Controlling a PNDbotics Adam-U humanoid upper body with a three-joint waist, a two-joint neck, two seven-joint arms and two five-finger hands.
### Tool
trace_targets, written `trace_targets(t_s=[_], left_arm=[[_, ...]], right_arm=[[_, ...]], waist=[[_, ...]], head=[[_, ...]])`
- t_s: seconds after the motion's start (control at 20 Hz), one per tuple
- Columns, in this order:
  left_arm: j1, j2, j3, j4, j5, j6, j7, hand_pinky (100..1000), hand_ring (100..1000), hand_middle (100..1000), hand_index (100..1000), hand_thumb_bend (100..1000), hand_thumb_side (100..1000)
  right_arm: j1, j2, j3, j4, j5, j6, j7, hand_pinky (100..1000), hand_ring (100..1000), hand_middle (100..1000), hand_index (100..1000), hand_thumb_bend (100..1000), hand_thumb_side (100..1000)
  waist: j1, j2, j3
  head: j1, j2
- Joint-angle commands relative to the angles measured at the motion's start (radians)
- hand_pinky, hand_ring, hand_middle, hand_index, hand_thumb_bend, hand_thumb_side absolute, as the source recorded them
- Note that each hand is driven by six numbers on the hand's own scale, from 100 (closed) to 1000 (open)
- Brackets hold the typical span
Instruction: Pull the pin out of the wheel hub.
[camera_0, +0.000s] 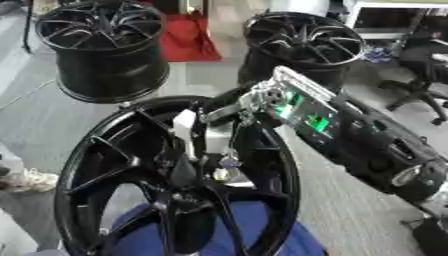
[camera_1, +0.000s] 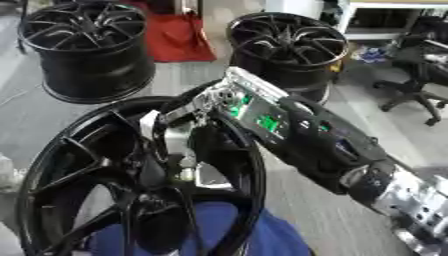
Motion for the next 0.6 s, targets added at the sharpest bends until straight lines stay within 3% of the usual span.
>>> trace_targets(t_s=[0.05, 0.15, 0.3, 0.45, 0.6], left_arm=[[-0.009, 0.024, 0.006, -0.013, -0.005, 0.002, 0.003, 556, 619, 639, 811, 100, 740], [-0.006, 0.027, 0.009, -0.012, -0.007, 0.003, 0.007, 556, 619, 639, 811, 100, 740], [-0.004, 0.03, 0.015, -0.012, -0.009, 0.004, 0.012, 556, 620, 639, 811, 100, 741], [-0.003, 0.031, 0.021, -0.011, -0.009, 0.006, 0.018, 556, 620, 639, 810, 100, 741], [-0.001, 0.029, 0.024, -0.01, -0.009, 0.007, 0.021, 556, 620, 639, 810, 100, 742]], right_arm=[[-0.021, -0.108, -0.066, -0.081, -0.02, 0.027, -0.002, 297, 420, 499, 672, 100, 100], [0.002, -0.179, -0.119, -0.131, -0.033, 0.048, -0.002, 295, 419, 497, 672, 100, 100], [0.114, -0.317, -0.263, -0.215, -0.047, 0.089, -0.02, 290, 417, 497, 674, 100, 100], [0.3, -0.423, -0.418, -0.261, -0.008, 0.139, -0.106, 299, 423, 504, 691, 100, 100], [0.519, -0.442, -0.558, -0.231, 0.073, 0.191, -0.228, 317, 435, 521, 713, 100, 100]], waist=[[0.001, -0.014, -0.01], [-0.003, -0.016, -0.019], [-0.008, -0.017, -0.034], [-0.01, -0.02, -0.045], [-0.01, -0.021, -0.054]], head=[[0.004, -0.005], [0.012, -0.006], [0.027, -0.012], [0.037, -0.015], [0.045, -0.019]])
